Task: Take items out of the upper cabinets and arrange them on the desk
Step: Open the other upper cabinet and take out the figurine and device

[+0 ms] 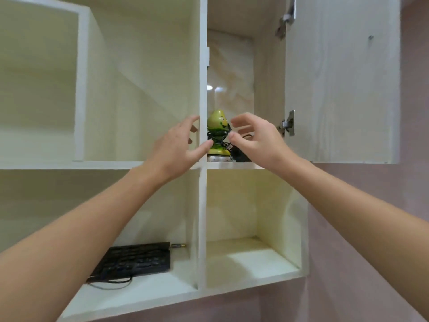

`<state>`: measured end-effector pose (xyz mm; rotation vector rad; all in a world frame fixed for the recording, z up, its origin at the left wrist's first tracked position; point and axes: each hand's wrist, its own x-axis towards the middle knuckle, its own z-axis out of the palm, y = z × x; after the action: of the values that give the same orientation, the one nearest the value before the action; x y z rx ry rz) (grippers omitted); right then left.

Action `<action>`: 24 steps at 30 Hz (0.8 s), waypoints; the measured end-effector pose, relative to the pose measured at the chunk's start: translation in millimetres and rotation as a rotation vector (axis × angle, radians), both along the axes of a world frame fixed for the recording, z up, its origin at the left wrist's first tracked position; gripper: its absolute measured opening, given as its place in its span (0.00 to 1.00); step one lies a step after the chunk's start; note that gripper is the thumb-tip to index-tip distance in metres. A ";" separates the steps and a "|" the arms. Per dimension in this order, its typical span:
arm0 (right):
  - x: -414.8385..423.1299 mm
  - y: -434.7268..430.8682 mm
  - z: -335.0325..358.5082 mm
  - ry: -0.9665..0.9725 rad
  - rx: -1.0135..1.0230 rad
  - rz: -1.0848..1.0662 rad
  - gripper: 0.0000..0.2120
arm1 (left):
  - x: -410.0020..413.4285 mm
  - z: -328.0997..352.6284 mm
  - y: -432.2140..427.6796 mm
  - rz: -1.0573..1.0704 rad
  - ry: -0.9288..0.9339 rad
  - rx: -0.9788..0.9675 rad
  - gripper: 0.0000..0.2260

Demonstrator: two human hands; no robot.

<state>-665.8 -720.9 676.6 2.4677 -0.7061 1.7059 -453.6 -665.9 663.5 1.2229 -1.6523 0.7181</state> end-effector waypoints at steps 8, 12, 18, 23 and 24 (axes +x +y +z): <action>28.1 -37.1 54.6 -0.072 0.055 0.045 0.27 | 10.9 8.2 -14.8 -0.149 0.090 -0.054 0.28; 35.0 -55.5 68.7 0.011 0.186 0.094 0.31 | 16.1 8.0 -17.3 -0.174 0.050 -0.040 0.32; 40.5 -71.7 64.4 0.054 0.238 0.096 0.27 | 15.7 6.2 -21.9 -0.134 0.014 -0.067 0.34; 38.9 -77.7 65.2 0.101 0.335 0.156 0.31 | 15.5 4.2 -23.9 -0.119 0.008 -0.075 0.34; 37.6 -77.4 64.4 0.114 0.339 0.172 0.32 | 15.6 3.9 -23.9 -0.115 0.008 -0.076 0.34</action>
<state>-628.2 -798.3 741.0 2.9055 -0.8556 1.5933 -438.1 -689.8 667.5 1.0673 -1.6596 0.6970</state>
